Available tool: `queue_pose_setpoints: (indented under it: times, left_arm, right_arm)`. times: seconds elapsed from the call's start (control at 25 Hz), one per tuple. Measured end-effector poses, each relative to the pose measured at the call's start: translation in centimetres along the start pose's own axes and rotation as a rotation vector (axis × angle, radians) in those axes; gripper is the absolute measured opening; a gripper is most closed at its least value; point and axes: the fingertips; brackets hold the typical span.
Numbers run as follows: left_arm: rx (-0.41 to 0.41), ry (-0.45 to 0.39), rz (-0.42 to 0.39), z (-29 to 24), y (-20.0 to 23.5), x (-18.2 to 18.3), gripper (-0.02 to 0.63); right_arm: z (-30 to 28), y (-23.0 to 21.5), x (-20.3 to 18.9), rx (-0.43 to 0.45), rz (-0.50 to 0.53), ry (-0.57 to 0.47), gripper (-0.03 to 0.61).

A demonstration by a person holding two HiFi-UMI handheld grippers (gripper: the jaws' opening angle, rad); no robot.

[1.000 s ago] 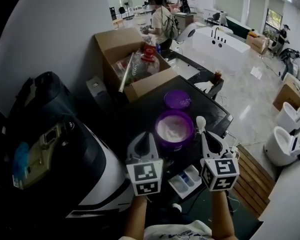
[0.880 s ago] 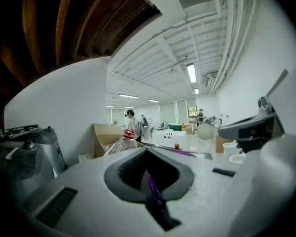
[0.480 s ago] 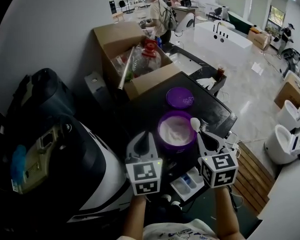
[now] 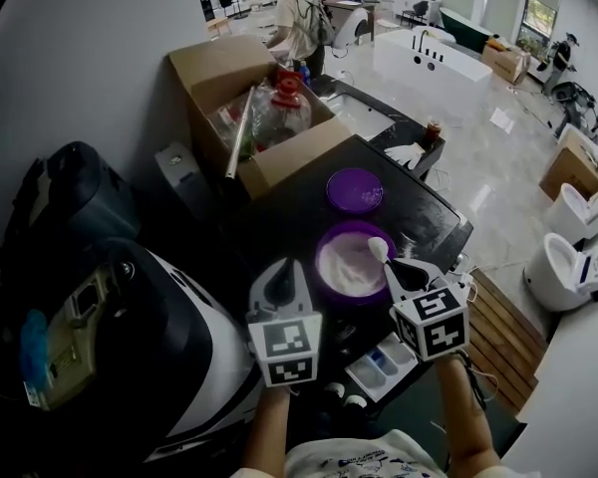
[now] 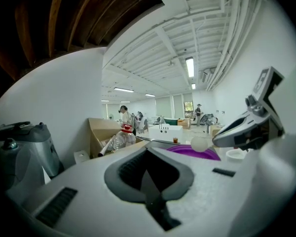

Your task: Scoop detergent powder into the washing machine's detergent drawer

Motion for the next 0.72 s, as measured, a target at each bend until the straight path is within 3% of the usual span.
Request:
queue_pose_setpoints:
  times: [0.72]
  left_arm:
    - [-0.037, 0.042, -0.005, -1.9, 0.4, -1.2, 0.002]
  right_arm:
    - [-3.4, 0.4, -1.9, 0.185, 0.179, 0.261, 0.020]
Point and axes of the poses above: the fingertips, and each gripper's own axes: z backward along the fingers, y to its left, x out of its top, and after that the axes turned 13 degrees about z, right-handed
